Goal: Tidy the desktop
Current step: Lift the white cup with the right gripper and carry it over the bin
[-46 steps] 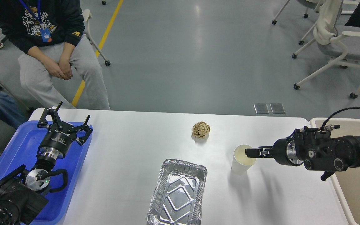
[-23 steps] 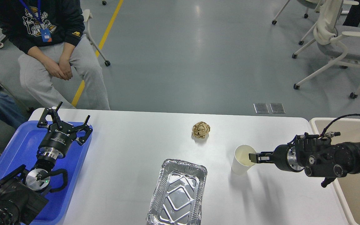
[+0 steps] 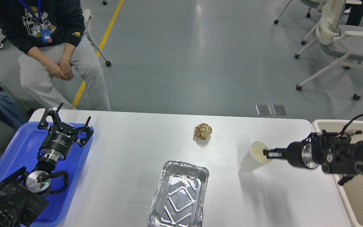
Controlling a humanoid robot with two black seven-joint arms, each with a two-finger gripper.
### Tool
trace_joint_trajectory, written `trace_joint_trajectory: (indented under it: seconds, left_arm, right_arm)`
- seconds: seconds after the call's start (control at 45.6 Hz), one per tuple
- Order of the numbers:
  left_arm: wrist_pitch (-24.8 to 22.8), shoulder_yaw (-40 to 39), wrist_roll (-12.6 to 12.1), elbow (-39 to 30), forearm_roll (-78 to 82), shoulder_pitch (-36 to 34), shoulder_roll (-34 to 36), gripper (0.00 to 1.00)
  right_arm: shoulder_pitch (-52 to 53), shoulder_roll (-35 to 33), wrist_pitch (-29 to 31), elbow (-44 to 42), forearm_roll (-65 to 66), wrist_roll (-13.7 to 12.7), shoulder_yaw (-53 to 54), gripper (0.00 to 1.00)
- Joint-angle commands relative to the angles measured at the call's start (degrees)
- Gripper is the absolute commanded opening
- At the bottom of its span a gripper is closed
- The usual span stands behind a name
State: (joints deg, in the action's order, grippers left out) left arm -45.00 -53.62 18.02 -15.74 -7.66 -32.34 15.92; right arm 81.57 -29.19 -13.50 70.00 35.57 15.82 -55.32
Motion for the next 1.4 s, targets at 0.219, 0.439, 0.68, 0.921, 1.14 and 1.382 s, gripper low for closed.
trace_joint_trajectory:
  seconds: [0.219, 0.439, 0.68, 0.921, 1.14, 1.382]
  left_arm:
    - [0.0, 0.0, 0.0, 0.0, 0.0, 0.0, 0.1, 1.00]
    - [0.0, 0.0, 0.0, 0.0, 0.0, 0.0, 0.1, 1.00]
    - [0.0, 0.0, 0.0, 0.0, 0.0, 0.0, 0.1, 1.00]
    - [0.0, 0.0, 0.0, 0.0, 0.0, 0.0, 0.2, 1.00]
    - [0.0, 0.0, 0.0, 0.0, 0.0, 0.0, 0.2, 1.00]
    - [0.0, 0.0, 0.0, 0.0, 0.0, 0.0, 0.2, 1.00]
  right_arm:
    - [25.8, -21.5, 12.9, 18.9, -0.7, 2.4, 0.4, 0.00]
    - [37.4, -29.8, 24.1, 18.9, -0.8, 2.0, 0.4, 0.00]
    - [41.7, -32.9, 26.5, 17.3, -0.7, -0.1, -0.1, 0.00]
    - [41.2, -36.5, 25.6, 10.8, -0.9, -3.4, -0.1, 0.00]
    - [31.4, -39.5, 20.5, -1.4, -4.1, -4.0, 1.2, 0.00]
    - [10.3, -39.6, 10.2, -13.1, -18.9, -3.9, 8.4, 0.00]
